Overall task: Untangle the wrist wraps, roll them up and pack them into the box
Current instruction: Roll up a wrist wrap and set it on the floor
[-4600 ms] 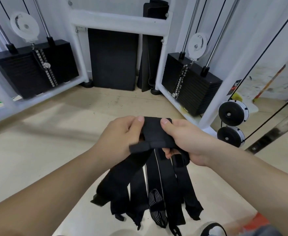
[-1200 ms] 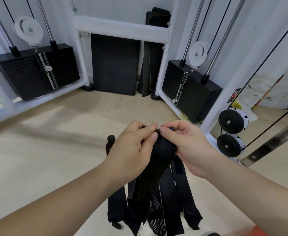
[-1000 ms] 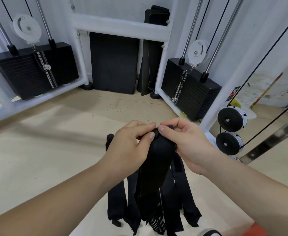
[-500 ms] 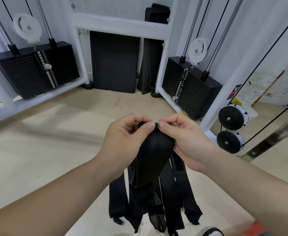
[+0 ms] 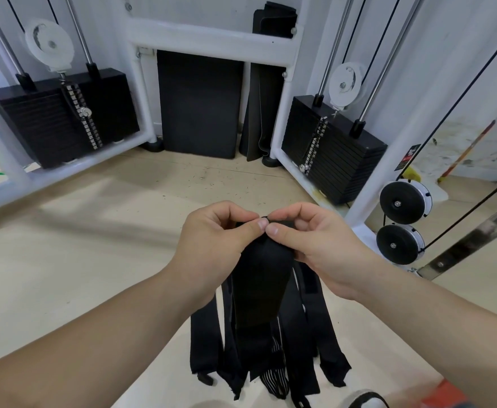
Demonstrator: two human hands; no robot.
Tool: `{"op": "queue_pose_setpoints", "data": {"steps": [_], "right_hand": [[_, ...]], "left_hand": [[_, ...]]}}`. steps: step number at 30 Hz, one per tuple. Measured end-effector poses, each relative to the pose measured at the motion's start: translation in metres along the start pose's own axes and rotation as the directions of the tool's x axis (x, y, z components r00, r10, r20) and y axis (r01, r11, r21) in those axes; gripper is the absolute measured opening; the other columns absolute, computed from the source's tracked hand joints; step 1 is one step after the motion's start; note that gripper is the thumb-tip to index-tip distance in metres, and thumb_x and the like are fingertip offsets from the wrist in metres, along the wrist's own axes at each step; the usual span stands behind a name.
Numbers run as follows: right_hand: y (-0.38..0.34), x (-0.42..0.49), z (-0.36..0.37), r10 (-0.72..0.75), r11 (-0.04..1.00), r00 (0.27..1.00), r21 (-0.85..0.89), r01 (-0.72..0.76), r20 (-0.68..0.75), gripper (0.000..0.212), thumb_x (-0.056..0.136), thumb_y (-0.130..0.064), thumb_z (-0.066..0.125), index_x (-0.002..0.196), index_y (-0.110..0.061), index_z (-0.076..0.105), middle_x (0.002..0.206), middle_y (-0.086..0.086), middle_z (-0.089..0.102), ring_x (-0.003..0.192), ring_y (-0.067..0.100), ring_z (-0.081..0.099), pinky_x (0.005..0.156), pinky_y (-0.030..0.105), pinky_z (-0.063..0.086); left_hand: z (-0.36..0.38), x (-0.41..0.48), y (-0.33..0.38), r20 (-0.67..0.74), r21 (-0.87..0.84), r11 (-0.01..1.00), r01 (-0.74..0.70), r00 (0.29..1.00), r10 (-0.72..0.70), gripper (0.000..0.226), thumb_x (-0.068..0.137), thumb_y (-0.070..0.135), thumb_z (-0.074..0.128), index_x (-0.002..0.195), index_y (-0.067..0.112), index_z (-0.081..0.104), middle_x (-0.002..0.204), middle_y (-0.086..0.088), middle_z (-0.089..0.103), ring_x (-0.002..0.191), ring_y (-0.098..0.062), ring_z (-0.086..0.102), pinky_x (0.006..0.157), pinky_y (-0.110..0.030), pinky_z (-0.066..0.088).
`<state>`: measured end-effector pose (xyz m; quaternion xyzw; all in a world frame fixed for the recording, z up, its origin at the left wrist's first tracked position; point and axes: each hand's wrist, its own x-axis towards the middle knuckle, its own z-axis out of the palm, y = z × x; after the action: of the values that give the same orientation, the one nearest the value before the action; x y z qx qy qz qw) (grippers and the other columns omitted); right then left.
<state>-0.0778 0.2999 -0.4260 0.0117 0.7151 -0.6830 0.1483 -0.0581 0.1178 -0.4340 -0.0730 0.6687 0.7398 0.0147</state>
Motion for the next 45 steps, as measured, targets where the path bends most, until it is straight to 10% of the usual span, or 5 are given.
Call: {"op": "queue_pose_setpoints", "data": {"steps": [9,20,28,33,45], "right_hand": [[-0.003,0.003,-0.008,-0.009,0.963,0.999,-0.269,0.021,0.047,0.012,0.098,-0.012,0.074,0.105,-0.017,0.081,0.107,0.019,0.078,0.095,0.025,0.072,0.094,0.044,0.060],[-0.004,0.001,-0.005,-0.257,0.889,0.966,-0.381,0.253,0.043,0.016,0.091,-0.006,0.073,0.095,-0.021,0.071,0.093,0.018,0.072,0.086,0.043,0.069,0.077,0.063,0.059],[-0.003,0.002,-0.005,-0.353,0.796,0.934,-0.509,0.327,0.049,0.018,0.087,0.000,0.072,0.093,-0.017,0.074,0.088,0.001,0.070,0.078,0.006,0.064,0.070,0.017,0.050],[0.000,0.003,-0.001,-0.376,0.800,0.926,-0.496,0.337,0.024,0.020,0.085,0.001,0.073,0.090,-0.018,0.075,0.092,0.001,0.070,0.085,0.010,0.066,0.075,0.021,0.053],[0.000,0.001,-0.001,0.088,0.995,0.990,-0.063,-0.082,0.113,0.022,0.103,-0.017,0.067,0.122,-0.011,0.076,0.115,0.011,0.080,0.110,0.026,0.077,0.100,0.048,0.061]], "left_hand": [[-0.004,0.001,0.002,0.108,0.125,0.990,0.067,0.991,-0.081,0.031,0.095,0.016,0.078,0.121,0.030,0.072,0.094,0.004,0.083,0.087,-0.011,0.079,0.071,-0.023,0.059],[-0.005,0.001,0.006,0.277,0.181,0.983,0.021,0.958,-0.071,0.028,0.108,0.016,0.057,0.123,0.029,0.076,0.103,0.002,0.082,0.090,-0.013,0.078,0.075,-0.028,0.063],[-0.001,0.001,0.004,0.320,0.026,0.972,0.233,0.919,-0.229,0.027,0.110,0.027,0.054,0.122,0.026,0.078,0.101,-0.014,0.076,0.090,-0.021,0.071,0.074,-0.026,0.062],[0.001,0.000,-0.004,0.262,0.029,0.984,0.178,0.948,-0.179,0.026,0.109,0.018,0.056,0.126,0.022,0.076,0.107,-0.008,0.082,0.100,-0.024,0.078,0.099,-0.047,0.061],[0.002,0.005,0.000,0.084,0.097,0.992,0.076,0.993,-0.084,0.022,0.108,0.013,0.058,0.114,0.028,0.073,0.104,-0.004,0.080,0.100,-0.023,0.077,0.078,-0.033,0.063]]}}
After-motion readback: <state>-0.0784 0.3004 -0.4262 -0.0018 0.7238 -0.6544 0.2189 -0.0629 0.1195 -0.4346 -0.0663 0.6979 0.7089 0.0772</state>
